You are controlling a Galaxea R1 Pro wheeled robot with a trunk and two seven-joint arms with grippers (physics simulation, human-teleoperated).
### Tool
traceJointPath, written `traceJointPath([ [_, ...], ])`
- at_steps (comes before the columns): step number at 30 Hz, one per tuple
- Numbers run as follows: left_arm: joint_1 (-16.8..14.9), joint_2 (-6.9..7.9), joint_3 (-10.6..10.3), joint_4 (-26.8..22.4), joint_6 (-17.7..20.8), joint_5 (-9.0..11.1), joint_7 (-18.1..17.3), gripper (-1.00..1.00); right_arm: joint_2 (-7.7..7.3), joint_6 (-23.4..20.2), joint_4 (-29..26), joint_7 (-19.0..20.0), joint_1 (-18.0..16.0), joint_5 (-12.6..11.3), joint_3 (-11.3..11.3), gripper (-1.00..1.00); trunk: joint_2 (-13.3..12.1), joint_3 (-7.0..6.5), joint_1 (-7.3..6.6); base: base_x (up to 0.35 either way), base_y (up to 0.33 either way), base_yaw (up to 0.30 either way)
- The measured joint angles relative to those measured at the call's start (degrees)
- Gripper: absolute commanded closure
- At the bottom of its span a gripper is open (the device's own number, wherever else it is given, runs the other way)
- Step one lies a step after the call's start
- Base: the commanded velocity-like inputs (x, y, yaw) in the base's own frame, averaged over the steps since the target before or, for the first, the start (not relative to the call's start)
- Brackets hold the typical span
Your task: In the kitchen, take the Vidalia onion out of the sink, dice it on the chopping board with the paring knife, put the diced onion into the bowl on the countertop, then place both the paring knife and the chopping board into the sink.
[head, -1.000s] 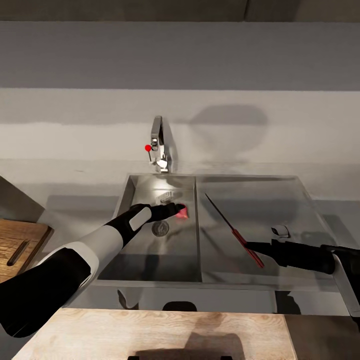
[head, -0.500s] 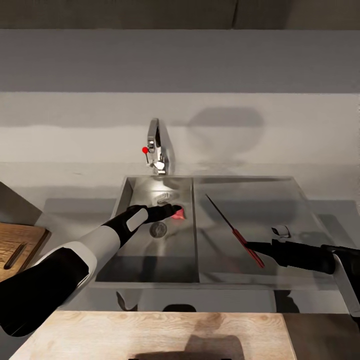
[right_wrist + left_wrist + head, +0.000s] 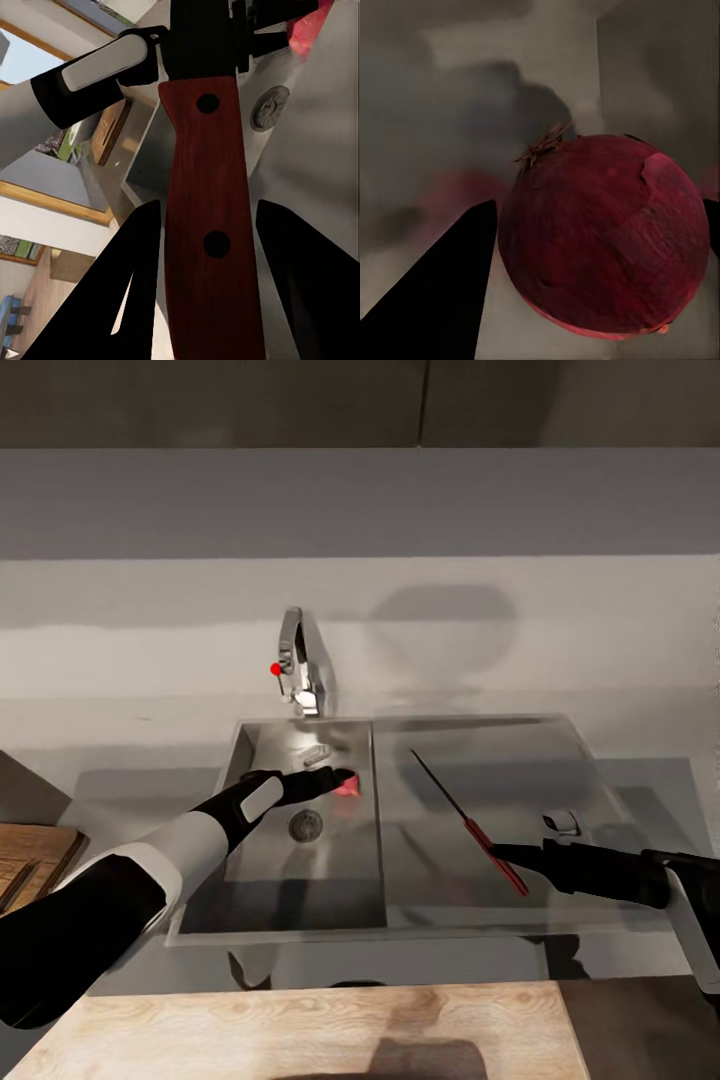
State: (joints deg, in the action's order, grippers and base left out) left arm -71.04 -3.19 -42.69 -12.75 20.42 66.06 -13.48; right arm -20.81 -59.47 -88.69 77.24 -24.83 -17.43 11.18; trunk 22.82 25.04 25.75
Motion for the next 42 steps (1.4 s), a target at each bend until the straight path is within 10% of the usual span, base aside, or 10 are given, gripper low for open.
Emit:
traceJointPath([
  [16,0.01,4.08,0.01,-0.25,0.79,0.16,-3.97,1.00,0.07,-0.02,-0.08,-1.20,0.00,0.05,-0.28,1.00,0.00,-1.52,0.00,0.000,0.000,0.009],
  [27,0.09,5.03,0.04,-0.80,8.78,-0.13,-13.04,1.00,0.30,-0.05,-0.08,-2.42,0.00,1.23,-0.30,1.00,0.00,-2.56,0.00,0.000,0.000,0.074],
  [42,0.41,11.73,0.18,-1.12,10.82,-0.46,-40.75,1.00,0.41,-0.09,-0.10,-4.35,0.02,1.44,-2.18,1.00,0.00,-3.98,0.00,0.000,0.000,0.089],
])
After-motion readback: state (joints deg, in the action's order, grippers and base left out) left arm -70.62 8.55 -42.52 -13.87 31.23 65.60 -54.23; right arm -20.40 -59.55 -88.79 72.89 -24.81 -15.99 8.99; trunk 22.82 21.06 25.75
